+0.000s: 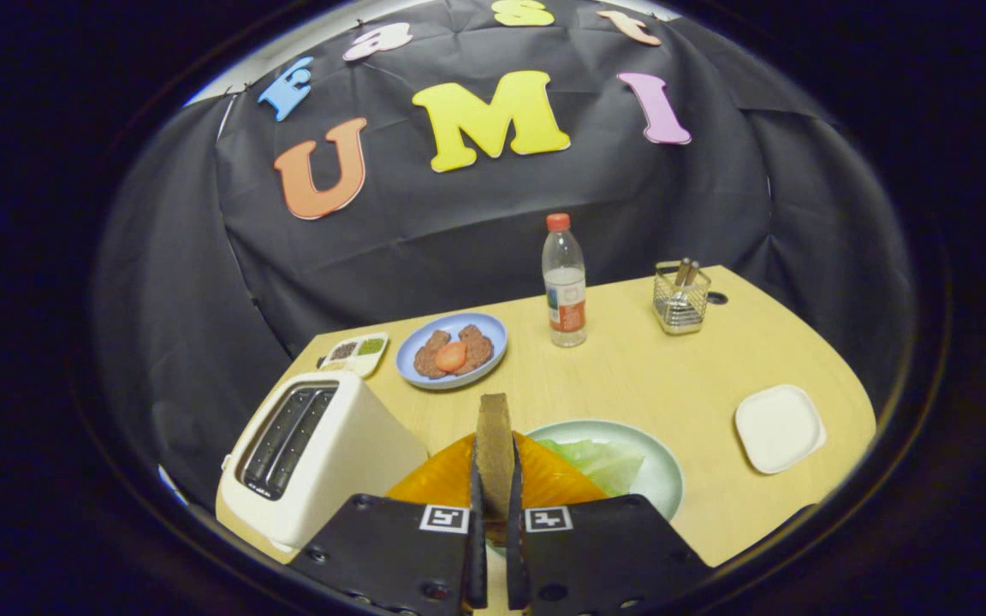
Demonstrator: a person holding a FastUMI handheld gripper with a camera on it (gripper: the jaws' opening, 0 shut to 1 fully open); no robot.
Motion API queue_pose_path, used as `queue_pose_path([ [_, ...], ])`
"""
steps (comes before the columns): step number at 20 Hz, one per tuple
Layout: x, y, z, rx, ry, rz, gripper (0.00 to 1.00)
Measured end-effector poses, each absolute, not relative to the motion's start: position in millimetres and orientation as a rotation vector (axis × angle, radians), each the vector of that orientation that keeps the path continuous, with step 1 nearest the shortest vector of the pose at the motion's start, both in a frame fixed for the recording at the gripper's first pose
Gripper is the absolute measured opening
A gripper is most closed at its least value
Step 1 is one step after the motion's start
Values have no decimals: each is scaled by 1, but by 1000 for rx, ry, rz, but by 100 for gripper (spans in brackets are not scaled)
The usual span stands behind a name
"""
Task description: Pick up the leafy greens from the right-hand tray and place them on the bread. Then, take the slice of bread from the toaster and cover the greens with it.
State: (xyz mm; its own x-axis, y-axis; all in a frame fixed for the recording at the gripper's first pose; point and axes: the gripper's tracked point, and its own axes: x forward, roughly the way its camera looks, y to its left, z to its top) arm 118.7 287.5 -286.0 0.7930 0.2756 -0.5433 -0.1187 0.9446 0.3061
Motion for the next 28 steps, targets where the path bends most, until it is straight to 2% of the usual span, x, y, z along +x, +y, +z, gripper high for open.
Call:
queue_pose_path([
  [5,123,271,-303,227,630,214,9],
  [8,125,259,-313,191,643,218,13],
  [9,126,252,-318,177,648,213,26],
  [12,127,235,-328,156,664,200,37],
  [17,134,207,-332,161,660,189,75],
  [18,137,202,-325,163,636,187,76],
  [21,141,185,-300,148,570,193,88],
  [28,125,115,-180,80,367,193,94],
])
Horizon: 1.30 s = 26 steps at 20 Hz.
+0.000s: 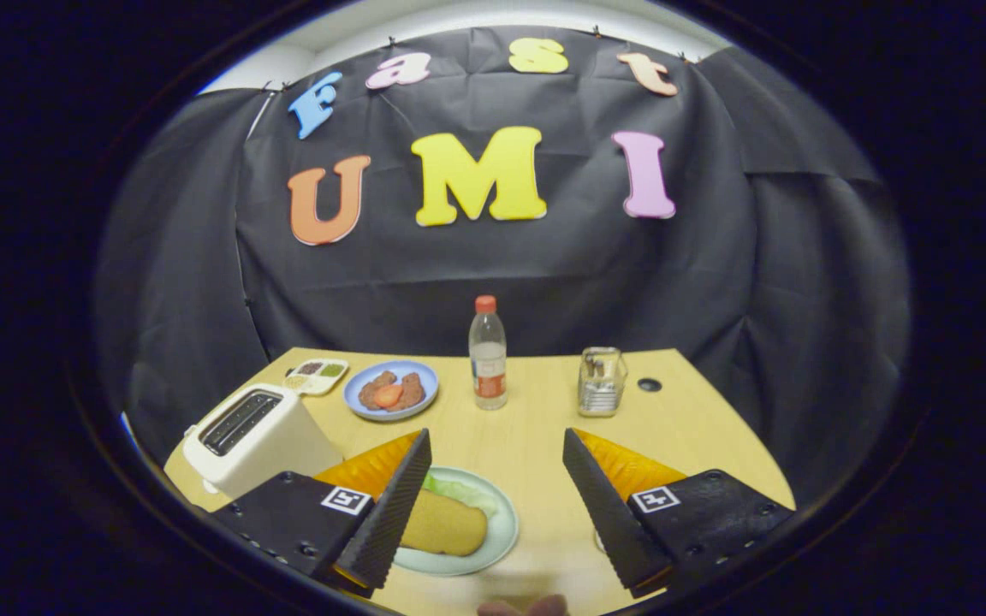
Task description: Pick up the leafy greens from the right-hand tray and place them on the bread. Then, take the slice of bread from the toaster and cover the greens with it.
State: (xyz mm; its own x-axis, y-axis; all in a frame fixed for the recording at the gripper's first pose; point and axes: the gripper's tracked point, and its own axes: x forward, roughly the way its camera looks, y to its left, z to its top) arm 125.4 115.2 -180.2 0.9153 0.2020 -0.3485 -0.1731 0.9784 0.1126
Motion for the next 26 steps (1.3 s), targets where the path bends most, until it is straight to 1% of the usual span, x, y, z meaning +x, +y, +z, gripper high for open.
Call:
queue_pose_path([
  [6,91,55,-43,54,154,152,94],
  [10,56,27,4,120,109,128,94],
  [18,1,1,22,125,53,86,95],
  [26,-6,13,23,98,44,102,95],
])
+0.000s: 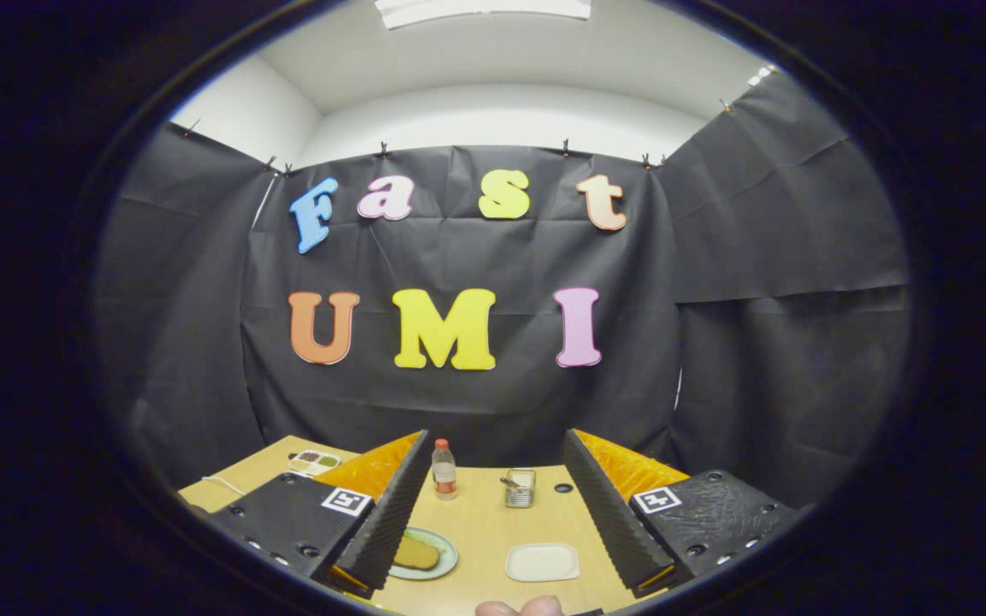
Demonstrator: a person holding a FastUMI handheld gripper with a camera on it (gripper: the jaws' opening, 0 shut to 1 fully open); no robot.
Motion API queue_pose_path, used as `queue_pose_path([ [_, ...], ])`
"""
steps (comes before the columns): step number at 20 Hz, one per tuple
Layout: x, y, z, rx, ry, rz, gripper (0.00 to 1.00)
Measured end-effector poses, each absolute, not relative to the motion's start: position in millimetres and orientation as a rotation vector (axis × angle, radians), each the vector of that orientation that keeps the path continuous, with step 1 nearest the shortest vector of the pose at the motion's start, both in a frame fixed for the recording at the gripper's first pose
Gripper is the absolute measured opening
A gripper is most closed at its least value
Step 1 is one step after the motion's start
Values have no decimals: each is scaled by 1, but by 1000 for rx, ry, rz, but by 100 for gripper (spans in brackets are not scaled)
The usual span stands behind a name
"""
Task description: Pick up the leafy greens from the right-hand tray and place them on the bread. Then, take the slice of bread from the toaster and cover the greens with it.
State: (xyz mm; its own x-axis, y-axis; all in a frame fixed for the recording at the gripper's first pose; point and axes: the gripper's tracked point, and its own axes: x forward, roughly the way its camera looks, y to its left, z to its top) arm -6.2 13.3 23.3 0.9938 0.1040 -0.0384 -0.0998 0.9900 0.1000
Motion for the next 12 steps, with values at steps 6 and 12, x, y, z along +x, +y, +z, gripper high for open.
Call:
queue_pose_path([
  [6,-1,21,27,110,29,101,95],
  [12,3,29,29,111,32,115,95],
])
